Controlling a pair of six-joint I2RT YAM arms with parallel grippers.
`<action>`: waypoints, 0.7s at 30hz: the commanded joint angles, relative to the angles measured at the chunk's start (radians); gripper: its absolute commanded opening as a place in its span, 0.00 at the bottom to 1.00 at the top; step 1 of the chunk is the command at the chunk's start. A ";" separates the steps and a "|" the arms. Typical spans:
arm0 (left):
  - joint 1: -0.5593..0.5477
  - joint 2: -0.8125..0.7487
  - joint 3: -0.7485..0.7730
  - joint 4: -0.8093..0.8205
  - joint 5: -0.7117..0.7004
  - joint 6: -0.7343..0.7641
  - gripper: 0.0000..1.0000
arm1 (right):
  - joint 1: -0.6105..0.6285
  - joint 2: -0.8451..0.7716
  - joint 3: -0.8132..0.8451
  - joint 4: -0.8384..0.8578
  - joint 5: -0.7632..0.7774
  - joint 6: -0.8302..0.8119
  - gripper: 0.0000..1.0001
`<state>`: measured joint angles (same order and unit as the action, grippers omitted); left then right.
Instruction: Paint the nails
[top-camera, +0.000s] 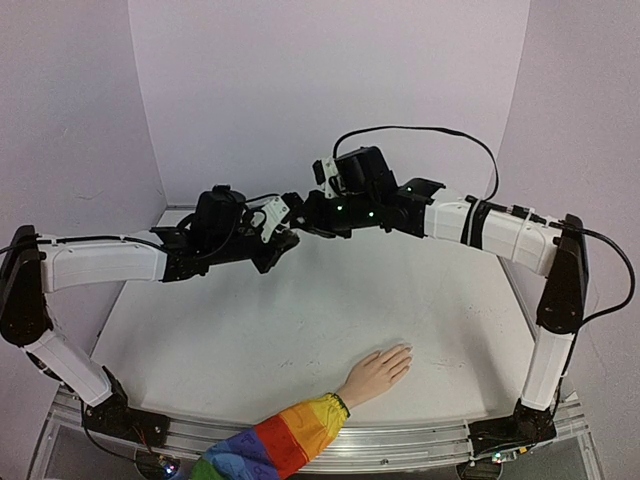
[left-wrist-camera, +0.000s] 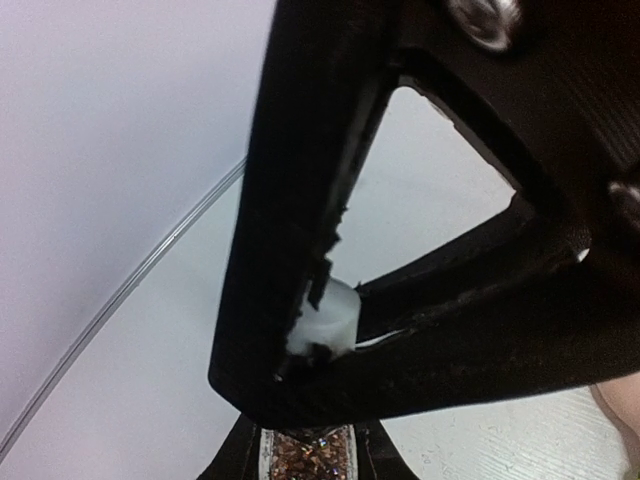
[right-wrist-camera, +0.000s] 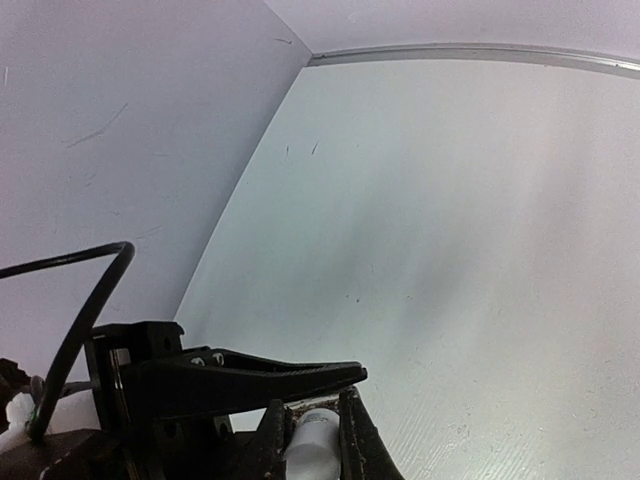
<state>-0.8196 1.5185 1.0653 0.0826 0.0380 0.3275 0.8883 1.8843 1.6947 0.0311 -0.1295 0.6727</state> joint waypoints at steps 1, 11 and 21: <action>-0.076 -0.101 -0.018 0.361 0.062 -0.058 0.00 | 0.058 -0.020 0.022 0.078 -0.073 0.021 0.22; 0.083 -0.198 -0.150 0.179 0.176 -0.369 0.00 | -0.092 -0.282 -0.203 0.098 -0.312 -0.223 0.93; 0.122 -0.141 -0.005 0.175 0.943 -0.548 0.00 | -0.127 -0.205 -0.172 0.258 -0.745 -0.460 0.85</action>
<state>-0.6945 1.3739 0.9661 0.2104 0.6605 -0.1253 0.7452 1.6409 1.4834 0.1722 -0.6479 0.3225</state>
